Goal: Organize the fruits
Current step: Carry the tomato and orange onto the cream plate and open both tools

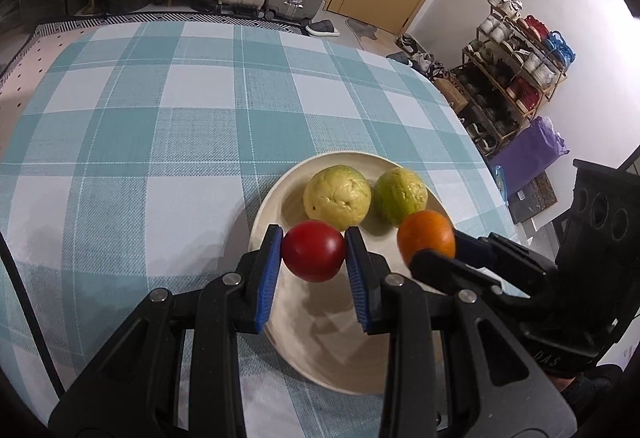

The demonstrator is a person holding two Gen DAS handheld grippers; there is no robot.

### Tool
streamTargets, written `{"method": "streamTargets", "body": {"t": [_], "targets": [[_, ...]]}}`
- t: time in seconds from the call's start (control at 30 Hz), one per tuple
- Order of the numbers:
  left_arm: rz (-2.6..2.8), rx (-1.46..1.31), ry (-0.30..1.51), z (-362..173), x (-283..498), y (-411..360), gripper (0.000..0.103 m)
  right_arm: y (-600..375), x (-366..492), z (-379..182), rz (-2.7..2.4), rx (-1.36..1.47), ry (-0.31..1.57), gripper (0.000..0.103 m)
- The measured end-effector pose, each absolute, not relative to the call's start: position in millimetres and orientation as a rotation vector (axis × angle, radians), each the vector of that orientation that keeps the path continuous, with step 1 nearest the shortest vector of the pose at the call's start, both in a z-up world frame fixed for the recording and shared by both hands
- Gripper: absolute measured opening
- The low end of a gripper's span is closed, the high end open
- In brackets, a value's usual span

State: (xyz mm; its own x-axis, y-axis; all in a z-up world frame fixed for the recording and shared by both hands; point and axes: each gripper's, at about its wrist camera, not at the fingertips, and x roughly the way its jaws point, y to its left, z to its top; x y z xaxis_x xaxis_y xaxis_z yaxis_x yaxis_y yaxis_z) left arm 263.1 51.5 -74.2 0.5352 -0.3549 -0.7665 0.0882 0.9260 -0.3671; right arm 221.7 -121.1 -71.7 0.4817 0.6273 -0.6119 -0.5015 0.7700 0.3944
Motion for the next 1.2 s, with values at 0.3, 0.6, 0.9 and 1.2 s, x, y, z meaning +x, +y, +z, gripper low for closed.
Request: {"method": "streamTargets", "body": {"t": [0.3,0.6,0.9,1.2], "targets": [[-0.275,-0.287,1.000,-88,270,46,0.029,-116,230,-88,0.674,0.159,0.859,0.039],[-0.285,-0.333,0.999,-90,278,50,0.029,-109,239,-98,0.642,0.153,0.889,0.040],[-0.264,-0.380,0.983,-78,266,63,0.029,-117,227,-85,0.626,0.154,0.804,0.066],[-0.203,-0.309,0.942,-53,222,52,0.031,-138,192,-71,0.590,0.152,0.765,0.078]]}}
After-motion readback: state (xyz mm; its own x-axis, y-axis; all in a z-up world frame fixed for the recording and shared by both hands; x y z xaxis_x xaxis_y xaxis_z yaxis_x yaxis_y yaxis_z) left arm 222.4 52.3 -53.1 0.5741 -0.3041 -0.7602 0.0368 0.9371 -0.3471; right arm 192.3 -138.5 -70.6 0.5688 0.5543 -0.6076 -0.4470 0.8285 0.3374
